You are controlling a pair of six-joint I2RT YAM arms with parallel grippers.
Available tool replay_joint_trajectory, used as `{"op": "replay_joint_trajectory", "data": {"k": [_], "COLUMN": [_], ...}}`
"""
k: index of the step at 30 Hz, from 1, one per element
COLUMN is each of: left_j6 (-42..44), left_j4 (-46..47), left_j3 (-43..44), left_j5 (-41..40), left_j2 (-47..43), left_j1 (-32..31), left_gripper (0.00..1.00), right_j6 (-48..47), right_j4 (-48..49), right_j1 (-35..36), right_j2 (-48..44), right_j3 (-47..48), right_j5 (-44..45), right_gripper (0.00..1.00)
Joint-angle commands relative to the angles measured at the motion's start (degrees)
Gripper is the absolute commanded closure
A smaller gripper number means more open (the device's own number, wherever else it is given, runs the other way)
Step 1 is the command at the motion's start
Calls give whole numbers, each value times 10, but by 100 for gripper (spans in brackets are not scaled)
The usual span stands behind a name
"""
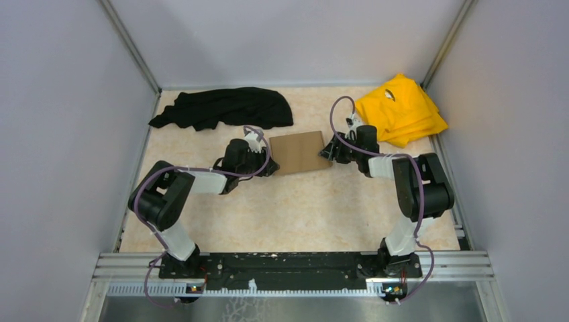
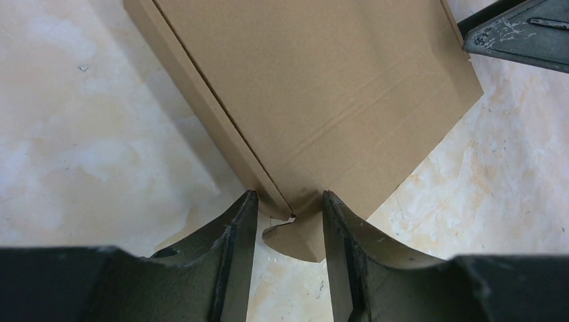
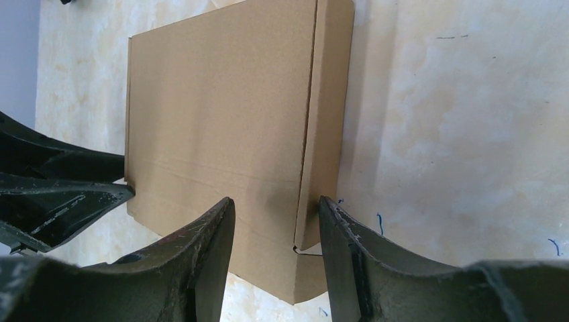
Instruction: Fold the paper box
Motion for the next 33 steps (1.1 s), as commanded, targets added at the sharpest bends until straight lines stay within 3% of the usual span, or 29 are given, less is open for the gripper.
{"op": "replay_joint_trajectory", "data": {"k": [1,18,33], "left_j6": [-5,-44,-68], "left_j4": [19,-17,-181], "left_j3": [-7,-57,-40], "left_j5": [25,61,48], "left_j2": [4,-113,-269], "left_j1": [3,-1,-25], "left_gripper": [53,53,52], "right_j6": [9,44,55], "right_j4": [39,24,-72], "right_j1": [-4,2,48], "right_j2": [-6,-136,-311], "right_j3": [-6,-74,-119], "right_j5": [-22,-61,-36], "right_gripper": [51,51,51]}}
